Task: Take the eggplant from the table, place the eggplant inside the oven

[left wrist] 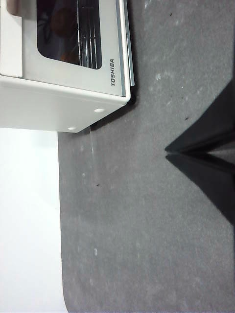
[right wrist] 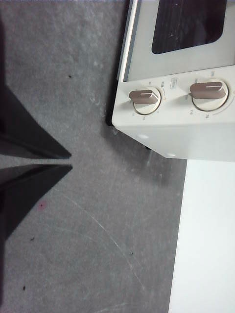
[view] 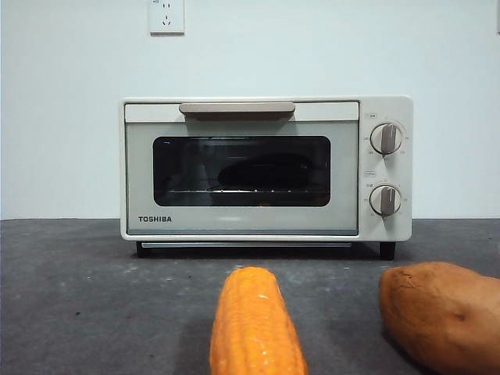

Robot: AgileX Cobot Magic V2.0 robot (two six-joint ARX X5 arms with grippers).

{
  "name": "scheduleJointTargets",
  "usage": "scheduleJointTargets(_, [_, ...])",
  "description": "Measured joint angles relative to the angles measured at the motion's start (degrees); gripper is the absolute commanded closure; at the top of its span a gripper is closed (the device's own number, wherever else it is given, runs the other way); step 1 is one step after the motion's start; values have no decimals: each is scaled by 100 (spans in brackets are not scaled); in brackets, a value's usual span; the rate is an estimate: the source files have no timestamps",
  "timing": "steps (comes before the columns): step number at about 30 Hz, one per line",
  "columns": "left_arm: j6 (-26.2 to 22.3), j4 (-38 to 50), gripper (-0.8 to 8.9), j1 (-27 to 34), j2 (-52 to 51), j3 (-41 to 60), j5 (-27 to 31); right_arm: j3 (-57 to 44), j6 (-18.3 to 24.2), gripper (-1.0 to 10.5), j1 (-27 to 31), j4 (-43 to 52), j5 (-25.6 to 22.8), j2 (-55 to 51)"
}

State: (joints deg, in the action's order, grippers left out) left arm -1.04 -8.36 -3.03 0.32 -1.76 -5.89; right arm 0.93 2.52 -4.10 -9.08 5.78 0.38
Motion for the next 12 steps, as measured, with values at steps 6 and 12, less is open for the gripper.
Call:
scheduleJointTargets(6, [0,0,807,0,0,0,0,-2,0,944,0,208,0,0])
scheduleJointTargets(12, [0,0,807,0,0,0,0,-2,0,944,0,310,0,0])
